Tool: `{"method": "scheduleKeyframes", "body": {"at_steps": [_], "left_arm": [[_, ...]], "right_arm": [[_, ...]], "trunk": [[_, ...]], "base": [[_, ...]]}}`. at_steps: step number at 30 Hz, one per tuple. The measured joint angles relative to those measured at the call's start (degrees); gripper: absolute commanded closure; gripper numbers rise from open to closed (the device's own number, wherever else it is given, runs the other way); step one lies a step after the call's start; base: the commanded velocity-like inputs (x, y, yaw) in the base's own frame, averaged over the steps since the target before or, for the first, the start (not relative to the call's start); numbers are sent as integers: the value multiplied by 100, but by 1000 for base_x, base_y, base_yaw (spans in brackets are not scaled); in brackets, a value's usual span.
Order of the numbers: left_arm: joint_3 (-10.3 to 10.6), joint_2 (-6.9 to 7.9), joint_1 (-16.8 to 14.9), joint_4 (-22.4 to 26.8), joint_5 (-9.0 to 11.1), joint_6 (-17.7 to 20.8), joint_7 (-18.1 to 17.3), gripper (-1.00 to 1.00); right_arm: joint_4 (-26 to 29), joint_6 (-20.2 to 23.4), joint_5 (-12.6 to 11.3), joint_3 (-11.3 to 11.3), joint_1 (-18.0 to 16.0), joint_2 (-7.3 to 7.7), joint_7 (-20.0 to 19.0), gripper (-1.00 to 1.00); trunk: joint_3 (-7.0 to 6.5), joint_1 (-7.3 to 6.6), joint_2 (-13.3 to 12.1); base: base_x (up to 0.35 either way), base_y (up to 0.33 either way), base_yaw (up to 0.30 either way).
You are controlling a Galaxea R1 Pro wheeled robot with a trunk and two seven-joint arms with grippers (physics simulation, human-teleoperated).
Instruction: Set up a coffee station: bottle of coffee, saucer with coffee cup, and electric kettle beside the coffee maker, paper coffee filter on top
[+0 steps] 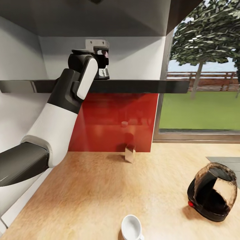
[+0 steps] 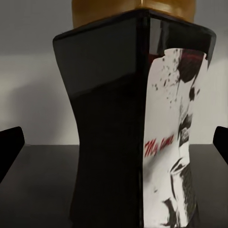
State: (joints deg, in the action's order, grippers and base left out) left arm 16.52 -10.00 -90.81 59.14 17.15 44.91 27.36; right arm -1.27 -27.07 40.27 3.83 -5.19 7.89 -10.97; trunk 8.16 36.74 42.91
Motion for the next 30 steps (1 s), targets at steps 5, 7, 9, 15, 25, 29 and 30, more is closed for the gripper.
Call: {"method": "scheduleKeyframes", "body": {"at_steps": [5, 7, 9, 15, 25, 29, 30], "left_arm": [[-5, 0, 0, 0, 8, -1, -3, -100], [-6, 0, 0, 0, 7, -1, -2, -100], [-8, 0, 0, 0, 10, -1, -2, -100], [-27, 0, 0, 0, 165, -2, -3, -100], [-57, 0, 0, -1, 726, 0, 14, -100], [-58, 0, 0, -1, 742, 0, 14, -100], [-58, 0, 0, -1, 745, 0, 16, -100]], "right_arm": [[0, 0, 0, 0, 0, 0, 0, -100], [0, 0, 0, 0, 0, 0, 0, -100], [0, 0, 0, 0, 0, 0, -2, -100], [0, 0, 0, 0, 0, 0, -1, -100], [0, 0, 0, 0, 0, 0, -1, -100], [0, 0, 0, 0, 0, 0, -1, -100], [0, 0, 0, 0, 0, 0, -1, -100]], "trunk": [[0, 1, -1], [0, 1, -1], [0, 1, -1], [0, 1, -1], [0, 1, -1], [0, 1, -1], [0, 1, -1]], "base": [[118, 0, 0], [15, 0, 0], [6, 0, 0], [20, 0, 0], [21, 0, 0], [2, 0, 0], [0, 0, 0]]}}
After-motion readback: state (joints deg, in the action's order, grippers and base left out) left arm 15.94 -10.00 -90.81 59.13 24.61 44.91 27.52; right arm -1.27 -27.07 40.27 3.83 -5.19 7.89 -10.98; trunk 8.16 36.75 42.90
